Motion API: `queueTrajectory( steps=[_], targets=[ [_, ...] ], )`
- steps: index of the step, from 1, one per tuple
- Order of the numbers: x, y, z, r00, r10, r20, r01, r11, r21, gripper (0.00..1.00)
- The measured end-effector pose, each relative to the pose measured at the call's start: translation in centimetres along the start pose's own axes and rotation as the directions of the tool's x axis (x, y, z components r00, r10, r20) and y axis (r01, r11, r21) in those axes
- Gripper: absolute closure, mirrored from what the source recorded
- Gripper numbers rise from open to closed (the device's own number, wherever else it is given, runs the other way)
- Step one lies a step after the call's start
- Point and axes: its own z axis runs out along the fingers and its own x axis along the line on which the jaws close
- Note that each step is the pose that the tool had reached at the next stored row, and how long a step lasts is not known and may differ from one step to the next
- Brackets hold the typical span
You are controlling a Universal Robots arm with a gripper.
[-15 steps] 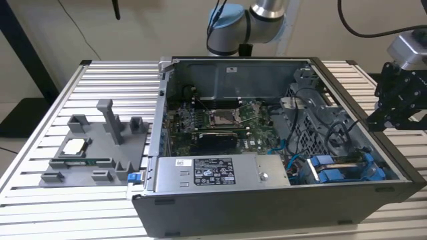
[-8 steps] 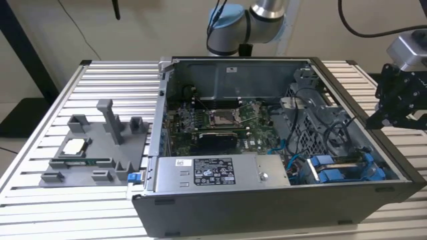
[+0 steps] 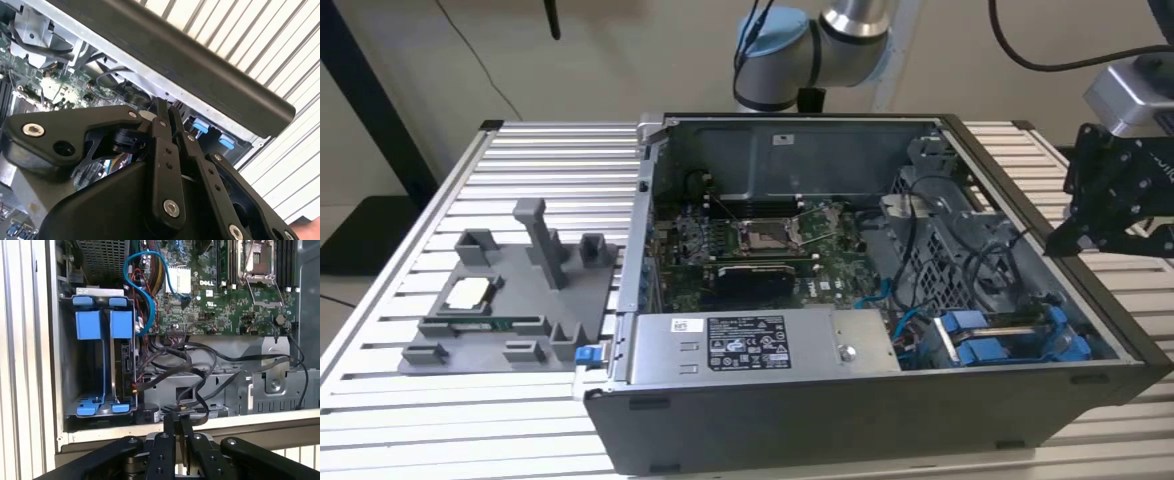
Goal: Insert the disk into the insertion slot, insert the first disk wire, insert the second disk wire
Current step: 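Insert the second disk wire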
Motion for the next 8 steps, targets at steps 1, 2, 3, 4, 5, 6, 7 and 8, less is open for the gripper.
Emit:
queueTrajectory(
  steps=[1, 2, 3, 4, 5, 6, 7, 8],
  targets=[
    [-0.01, 0.26, -0.17, 1.0000, 0.000, 0.0000, 0.000, 1.0000, 0.0012, 0.84],
    [-0.03, 0.54, -0.33, 1.0000, -0.001, 0.0001, 0.001, 1.0000, 0.0032, 0.84],
    [-0.03, 0.83, -0.47, 1.0000, -0.001, 0.0004, 0.001, 1.0000, 0.0055, 0.84],
    [-0.02, 1.13, -0.58, 1.0000, -0.002, 0.0005, 0.002, 1.0000, 0.0080, 0.84],
    [0.00, 1.47, -0.66, 1.0000, -0.002, 0.0006, 0.002, 0.9999, 0.0108, 0.84],
    [0.03, 1.85, -0.72, 1.0000, -0.003, 0.0005, 0.003, 0.9999, 0.0139, 0.84],
    [0.06, 2.27, -0.79, 1.0000, -0.004, 0.0004, 0.004, 0.9998, 0.0176, 0.84],
    [0.25, 3.69, -0.94, 1.0000, -0.006, 0.0005, 0.006, 0.9995, 0.0297, 0.84]
  ],
)
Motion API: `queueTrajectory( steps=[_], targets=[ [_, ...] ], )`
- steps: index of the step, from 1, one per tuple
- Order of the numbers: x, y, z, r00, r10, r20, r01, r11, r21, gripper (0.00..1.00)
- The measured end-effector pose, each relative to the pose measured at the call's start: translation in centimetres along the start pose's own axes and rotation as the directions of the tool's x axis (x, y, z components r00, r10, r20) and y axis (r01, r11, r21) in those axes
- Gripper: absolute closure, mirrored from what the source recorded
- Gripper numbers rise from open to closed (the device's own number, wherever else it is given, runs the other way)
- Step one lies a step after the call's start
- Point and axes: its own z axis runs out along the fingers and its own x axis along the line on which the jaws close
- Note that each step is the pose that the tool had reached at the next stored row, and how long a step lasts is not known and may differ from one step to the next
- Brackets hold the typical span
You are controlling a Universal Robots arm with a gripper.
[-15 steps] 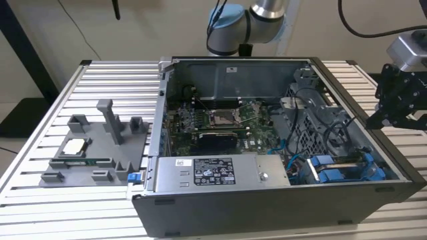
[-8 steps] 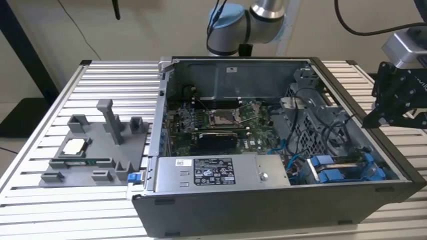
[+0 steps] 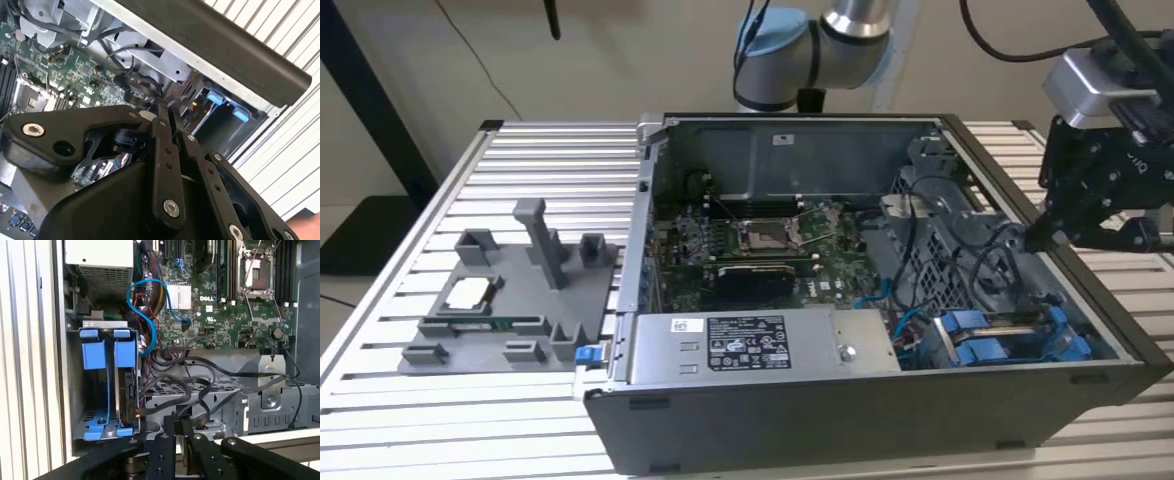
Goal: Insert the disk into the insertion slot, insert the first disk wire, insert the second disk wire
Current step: 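Insert the second disk wire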
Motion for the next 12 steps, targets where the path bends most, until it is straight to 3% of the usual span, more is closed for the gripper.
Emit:
queueTrajectory(
  steps=[6, 12],
  targets=[
    [0.60, 1.90, -0.17, 1.0000, -0.004, -0.0008, 0.004, 0.9999, 0.0133, 0.84],
    [0.88, 2.40, -0.24, 1.0000, -0.009, -0.0011, 0.009, 0.9999, 0.0134, 0.84]
  ],
)
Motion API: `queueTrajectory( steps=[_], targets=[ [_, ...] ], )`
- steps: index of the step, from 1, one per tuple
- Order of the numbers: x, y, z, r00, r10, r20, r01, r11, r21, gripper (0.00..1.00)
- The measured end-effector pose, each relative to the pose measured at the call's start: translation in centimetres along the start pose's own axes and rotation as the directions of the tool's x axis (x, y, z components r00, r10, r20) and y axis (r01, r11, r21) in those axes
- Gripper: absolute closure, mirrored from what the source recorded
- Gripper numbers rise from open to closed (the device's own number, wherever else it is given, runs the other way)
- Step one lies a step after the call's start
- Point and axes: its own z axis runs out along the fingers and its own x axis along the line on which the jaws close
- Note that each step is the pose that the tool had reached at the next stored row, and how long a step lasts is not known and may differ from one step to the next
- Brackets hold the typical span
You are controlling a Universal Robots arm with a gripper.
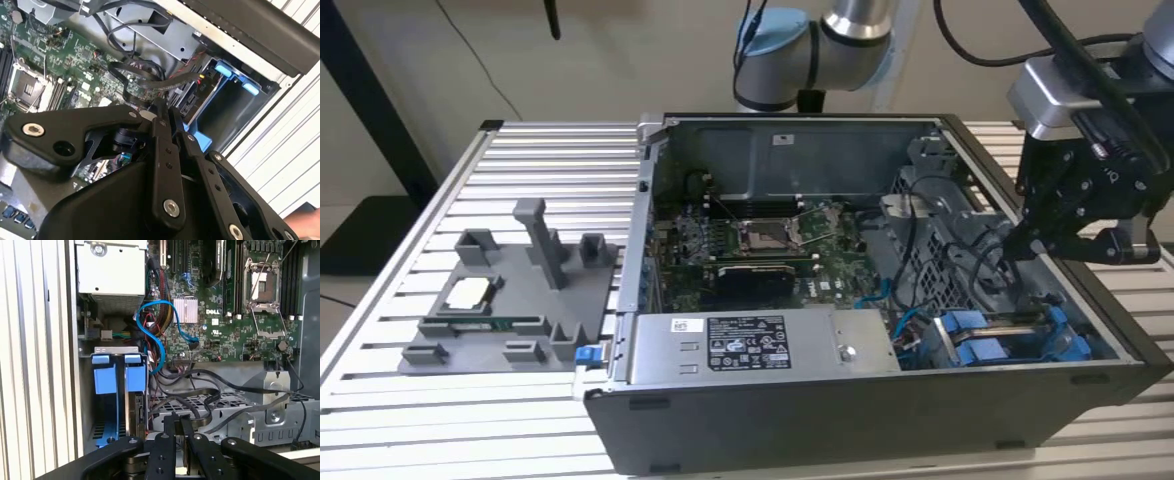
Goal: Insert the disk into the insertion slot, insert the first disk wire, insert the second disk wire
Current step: 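Insert the second disk wire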
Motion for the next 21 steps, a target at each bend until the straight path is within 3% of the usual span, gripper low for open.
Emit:
queueTrajectory(
  steps=[6, 10, 13, 21],
  targets=[
    [0.01, 0.00, 0.00, 1.0000, 0.000, -0.0010, 0.000, 1.0000, 0.0002, 0.84],
    [0.02, 0.10, 0.03, 1.0000, -0.002, -0.0089, 0.002, 1.0000, 0.0085, 0.84],
    [0.06, 0.51, 0.13, 0.9999, -0.006, -0.0109, 0.006, 0.9996, 0.0277, 0.84],
    [0.39, 2.11, 0.51, 0.9998, -0.019, -0.0108, 0.020, 0.9954, 0.0933, 0.84]
  ],
)
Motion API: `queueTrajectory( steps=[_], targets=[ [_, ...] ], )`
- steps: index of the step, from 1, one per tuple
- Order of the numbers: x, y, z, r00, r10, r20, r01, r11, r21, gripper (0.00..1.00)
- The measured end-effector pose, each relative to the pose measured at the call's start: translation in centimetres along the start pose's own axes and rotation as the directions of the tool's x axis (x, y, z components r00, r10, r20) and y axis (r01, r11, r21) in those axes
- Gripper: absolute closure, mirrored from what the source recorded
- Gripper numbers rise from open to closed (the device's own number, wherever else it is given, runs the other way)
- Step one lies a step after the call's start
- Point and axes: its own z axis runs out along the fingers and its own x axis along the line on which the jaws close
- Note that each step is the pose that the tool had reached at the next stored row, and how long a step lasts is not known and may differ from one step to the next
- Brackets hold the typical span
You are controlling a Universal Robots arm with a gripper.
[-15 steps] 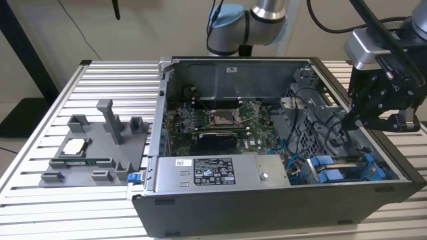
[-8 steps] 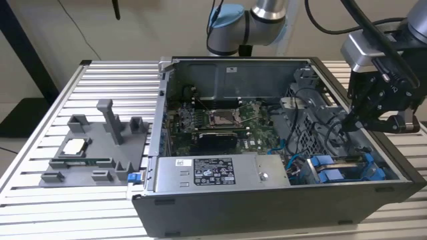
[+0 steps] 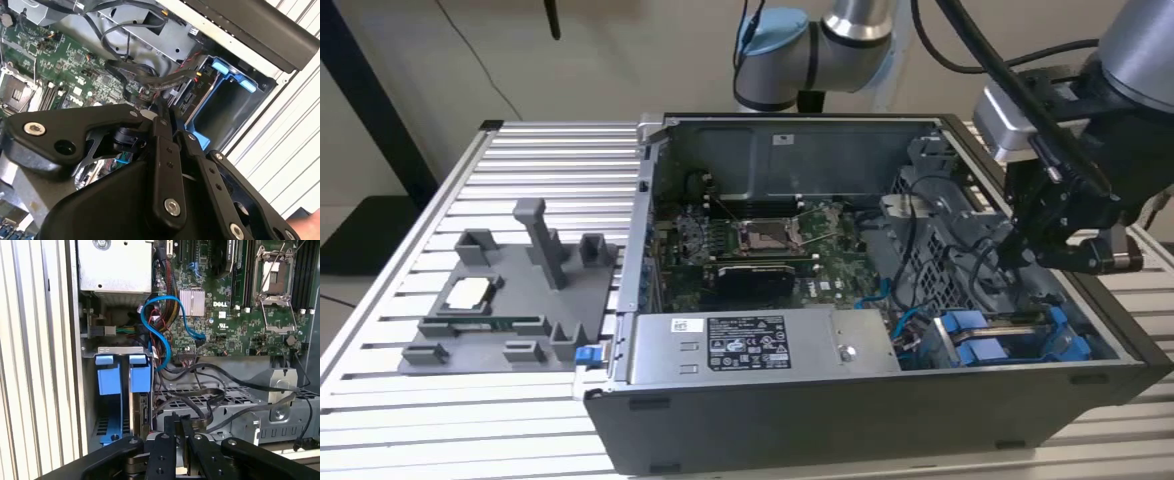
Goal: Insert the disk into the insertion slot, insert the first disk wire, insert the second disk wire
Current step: 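Insert the second disk wire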
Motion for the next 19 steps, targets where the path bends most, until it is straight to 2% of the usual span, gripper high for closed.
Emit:
queueTrajectory(
  steps=[2, 4, 6, 11, 19],
  targets=[
    [0.07, 0.16, 0.11, 1.0000, -0.002, -0.0023, 0.002, 0.9999, 0.0131, 0.84],
    [0.10, 0.27, 0.24, 0.9999, 0.001, -0.0115, -0.001, 0.9998, 0.0211, 0.84],
    [0.12, 0.31, 0.36, 0.9997, 0.005, -0.0245, -0.004, 0.9997, 0.0250, 0.84],
    [0.14, 0.35, 0.62, 0.9981, 0.011, -0.0611, -0.009, 0.9996, 0.0283, 0.84],
    [0.17, 0.37, 0.78, 0.9978, 0.011, -0.0650, -0.009, 0.9996, 0.0285, 0.84]
  ],
)
